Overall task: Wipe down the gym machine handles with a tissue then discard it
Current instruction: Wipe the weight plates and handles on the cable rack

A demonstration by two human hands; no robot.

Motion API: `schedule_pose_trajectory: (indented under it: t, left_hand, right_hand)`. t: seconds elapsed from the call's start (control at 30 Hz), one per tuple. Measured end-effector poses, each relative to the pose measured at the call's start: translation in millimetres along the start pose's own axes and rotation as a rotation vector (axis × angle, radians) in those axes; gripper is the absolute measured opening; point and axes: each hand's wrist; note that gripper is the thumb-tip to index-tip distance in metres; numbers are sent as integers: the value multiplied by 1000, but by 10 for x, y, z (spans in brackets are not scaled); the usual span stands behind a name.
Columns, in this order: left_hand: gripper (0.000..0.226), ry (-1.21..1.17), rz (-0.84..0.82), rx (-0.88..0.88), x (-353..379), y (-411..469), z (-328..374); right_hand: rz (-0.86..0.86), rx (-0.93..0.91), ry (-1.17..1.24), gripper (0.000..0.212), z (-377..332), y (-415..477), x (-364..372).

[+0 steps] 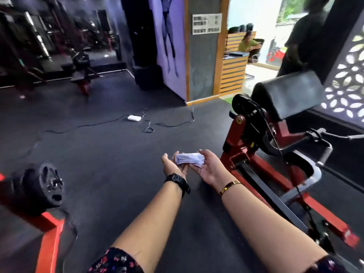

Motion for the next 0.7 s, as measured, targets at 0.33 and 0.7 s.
schedule_pose_trajectory:
  t: [0.33, 0.7]
  left_hand:
    - [44, -46, 85, 103, 442, 1493, 764]
    - [45, -113, 148, 156, 1060, 3628, 2225]
  right_hand:
    - [-161, 112, -114, 15, -186, 1882, 722]
    - [-266, 188, -194, 20, -312, 4258, 2176]
Point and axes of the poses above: each hand's wrist, its own y-axis towards the middle knuckle, its own x-axis out of the palm, z = x × y, and after that the axes turned 5 degrees about -x, right-handed
